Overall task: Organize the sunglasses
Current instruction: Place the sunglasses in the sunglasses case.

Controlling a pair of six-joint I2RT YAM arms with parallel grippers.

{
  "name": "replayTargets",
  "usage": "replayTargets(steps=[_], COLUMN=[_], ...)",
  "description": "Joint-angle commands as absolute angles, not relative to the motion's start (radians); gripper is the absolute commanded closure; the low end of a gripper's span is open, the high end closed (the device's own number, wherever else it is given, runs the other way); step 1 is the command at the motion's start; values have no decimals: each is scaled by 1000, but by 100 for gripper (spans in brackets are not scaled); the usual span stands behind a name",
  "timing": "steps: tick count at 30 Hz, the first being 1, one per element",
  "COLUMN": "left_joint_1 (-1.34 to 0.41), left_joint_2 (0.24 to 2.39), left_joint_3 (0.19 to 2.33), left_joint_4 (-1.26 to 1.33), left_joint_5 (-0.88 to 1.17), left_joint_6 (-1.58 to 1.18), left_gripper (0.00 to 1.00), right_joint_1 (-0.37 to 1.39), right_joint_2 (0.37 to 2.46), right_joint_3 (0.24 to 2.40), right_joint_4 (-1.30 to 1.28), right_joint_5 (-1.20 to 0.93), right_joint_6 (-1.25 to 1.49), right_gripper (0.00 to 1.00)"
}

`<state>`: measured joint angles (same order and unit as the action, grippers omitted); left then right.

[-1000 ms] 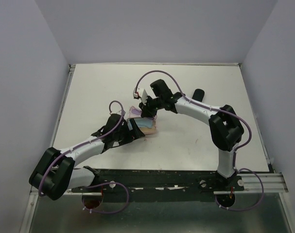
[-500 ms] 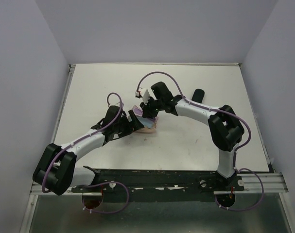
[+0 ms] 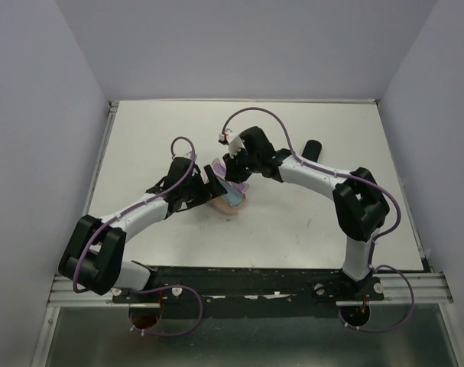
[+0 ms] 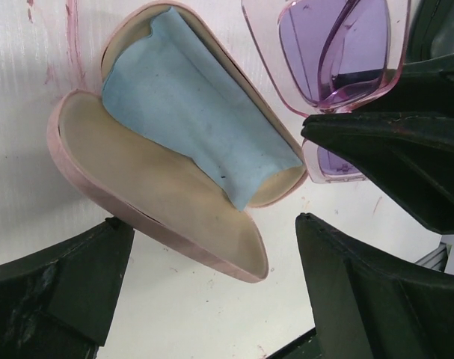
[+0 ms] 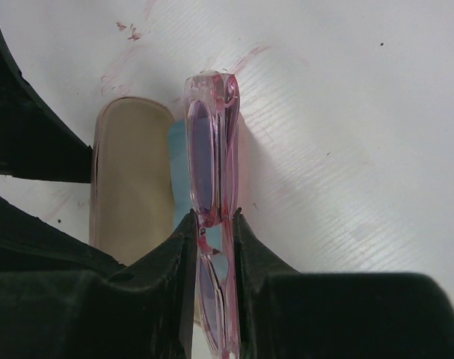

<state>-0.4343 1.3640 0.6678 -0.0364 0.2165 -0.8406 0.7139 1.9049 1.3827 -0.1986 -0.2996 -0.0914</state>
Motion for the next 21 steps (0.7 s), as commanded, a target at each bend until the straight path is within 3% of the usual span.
replayTargets(steps=[1, 21], left_joint_1=[-426, -423], left_joint_2=[1384, 1411], left_joint_3=[715, 741], left_joint_4=[-54, -29], left_joint_5=[201, 241], left_joint_6=[-805, -793], left_gripper=[2, 2], right_joint_1=[713, 715], right_joint_2=[1884, 2006], right_joint_3=[1393, 1465], right_joint_4=[-221, -318], right_joint_5=[-279, -287], right_joint_6=[53, 322], right_gripper=[77, 75])
